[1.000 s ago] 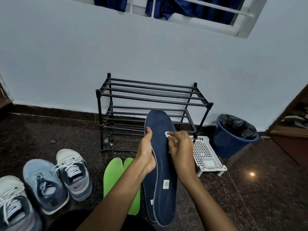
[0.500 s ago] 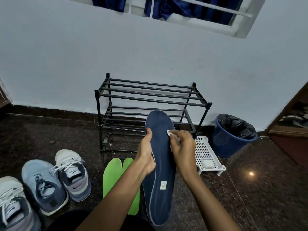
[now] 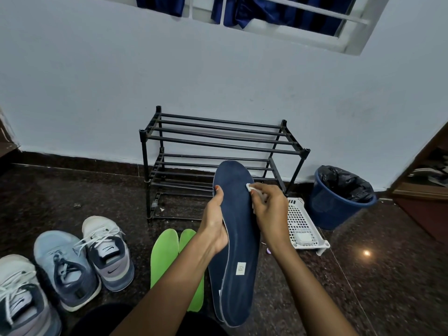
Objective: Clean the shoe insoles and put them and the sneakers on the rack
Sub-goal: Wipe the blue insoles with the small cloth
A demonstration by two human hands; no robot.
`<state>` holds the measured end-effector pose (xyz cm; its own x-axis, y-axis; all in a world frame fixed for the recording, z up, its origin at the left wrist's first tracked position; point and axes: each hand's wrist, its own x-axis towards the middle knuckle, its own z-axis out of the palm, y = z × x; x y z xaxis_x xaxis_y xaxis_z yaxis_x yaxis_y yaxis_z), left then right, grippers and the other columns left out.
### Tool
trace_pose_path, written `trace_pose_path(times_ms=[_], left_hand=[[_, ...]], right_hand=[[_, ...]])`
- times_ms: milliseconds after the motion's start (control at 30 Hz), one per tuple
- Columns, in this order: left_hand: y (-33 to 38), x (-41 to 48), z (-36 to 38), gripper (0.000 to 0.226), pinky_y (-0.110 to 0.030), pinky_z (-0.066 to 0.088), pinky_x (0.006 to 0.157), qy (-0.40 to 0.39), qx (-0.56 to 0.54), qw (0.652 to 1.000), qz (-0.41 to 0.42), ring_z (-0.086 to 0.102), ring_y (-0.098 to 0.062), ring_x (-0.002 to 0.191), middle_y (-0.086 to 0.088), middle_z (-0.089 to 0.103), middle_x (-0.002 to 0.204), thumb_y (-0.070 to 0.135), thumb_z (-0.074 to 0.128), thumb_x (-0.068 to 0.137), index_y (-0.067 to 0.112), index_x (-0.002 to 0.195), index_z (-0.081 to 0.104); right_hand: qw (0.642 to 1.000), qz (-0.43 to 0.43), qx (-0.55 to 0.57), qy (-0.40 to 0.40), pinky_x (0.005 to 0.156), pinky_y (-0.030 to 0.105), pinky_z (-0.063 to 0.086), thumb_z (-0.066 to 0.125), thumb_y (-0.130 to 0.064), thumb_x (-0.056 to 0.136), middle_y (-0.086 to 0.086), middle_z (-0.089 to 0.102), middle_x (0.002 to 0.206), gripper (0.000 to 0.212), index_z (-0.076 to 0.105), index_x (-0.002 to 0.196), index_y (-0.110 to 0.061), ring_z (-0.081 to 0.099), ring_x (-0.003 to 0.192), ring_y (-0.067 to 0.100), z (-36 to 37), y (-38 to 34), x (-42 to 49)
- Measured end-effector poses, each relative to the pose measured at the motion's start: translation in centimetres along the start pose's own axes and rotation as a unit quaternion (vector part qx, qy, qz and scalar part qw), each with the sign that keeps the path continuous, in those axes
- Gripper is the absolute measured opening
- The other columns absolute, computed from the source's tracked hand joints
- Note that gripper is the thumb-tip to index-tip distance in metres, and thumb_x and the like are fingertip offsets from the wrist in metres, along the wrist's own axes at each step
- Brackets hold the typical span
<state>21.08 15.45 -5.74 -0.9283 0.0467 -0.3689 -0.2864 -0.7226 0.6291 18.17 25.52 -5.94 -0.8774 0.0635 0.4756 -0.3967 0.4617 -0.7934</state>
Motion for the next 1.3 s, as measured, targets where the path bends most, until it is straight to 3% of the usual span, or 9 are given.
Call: trace_pose_path(times_ms=[267,500,733,967,1167,1300], left_hand=[[0.9,0.1,-0.4,0.060,-0.032,0.050,0.059,0.003,0.009,1.000,0.013,0.070,-0.021,0.059,-0.011,0.072,0.071,0.050,0.028,0.098,0.005,0.087,0.065],[0.6,0.2,-0.4,0.058,-0.035,0.051,0.067,0.011,-0.005,1.000,0.015,0.069,-0.023,0.067,-0.012,0.073,0.078,0.051,0.031,0.098,0.005,0.092,0.066],[1.1,0.0,-0.6,0.059,-0.032,0.049,0.058,0.022,-0.015,1.000,0.012,0.069,-0.021,0.057,-0.011,0.072,0.069,0.052,0.030,0.098,0.005,0.088,0.064],[0.9,0.0,-0.4,0.058,-0.034,0.049,0.063,0.022,-0.030,0.999,0.016,0.069,-0.021,0.057,-0.011,0.072,0.069,0.051,0.031,0.098,0.004,0.088,0.064],[1.2,-0.1,-0.7,0.057,-0.031,0.050,0.058,0.037,-0.024,0.999,0.019,0.069,-0.021,0.056,-0.010,0.072,0.068,0.051,0.031,0.098,0.005,0.089,0.064],[1.1,0.0,-0.5,0.055,-0.033,0.049,0.060,0.036,-0.029,0.999,0.021,0.069,-0.021,0.057,-0.010,0.072,0.069,0.050,0.032,0.098,0.005,0.090,0.063]], right_hand=[[0.993,-0.056,-0.047,-0.088,0.074,0.001,0.037,0.059,-0.001,0.085,0.003,0.056,0.088,0.015,0.069,0.093,-0.007,0.050,0.081,-0.005,0.1,-0.3,-1.9],[0.999,-0.001,0.009,-0.032,0.065,-0.003,0.036,0.056,0.004,0.086,0.009,0.059,0.095,0.015,0.065,0.097,0.001,0.051,0.074,-0.022,-0.3,-0.5,-1.0],[0.993,-0.032,-0.041,-0.101,0.071,0.001,0.038,0.058,0.000,0.085,0.001,0.054,0.087,0.014,0.069,0.093,-0.005,0.051,0.078,-0.004,-0.1,-0.6,-2.8],[0.999,-0.017,-0.021,-0.033,0.068,-0.004,0.035,0.055,0.008,0.085,0.012,0.057,0.093,0.017,0.066,0.095,0.002,0.053,0.075,-0.017,-0.4,-0.9,-1.7],[0.991,-0.048,-0.063,-0.112,0.075,0.003,0.038,0.058,0.001,0.085,0.002,0.054,0.088,0.016,0.070,0.093,-0.007,0.054,0.084,0.011,0.0,-0.9,-3.3],[0.989,-0.061,-0.076,-0.114,0.076,0.003,0.037,0.060,-0.001,0.084,-0.001,0.055,0.086,0.017,0.070,0.093,-0.010,0.055,0.084,0.010,-0.1,-1.0,-3.9]])
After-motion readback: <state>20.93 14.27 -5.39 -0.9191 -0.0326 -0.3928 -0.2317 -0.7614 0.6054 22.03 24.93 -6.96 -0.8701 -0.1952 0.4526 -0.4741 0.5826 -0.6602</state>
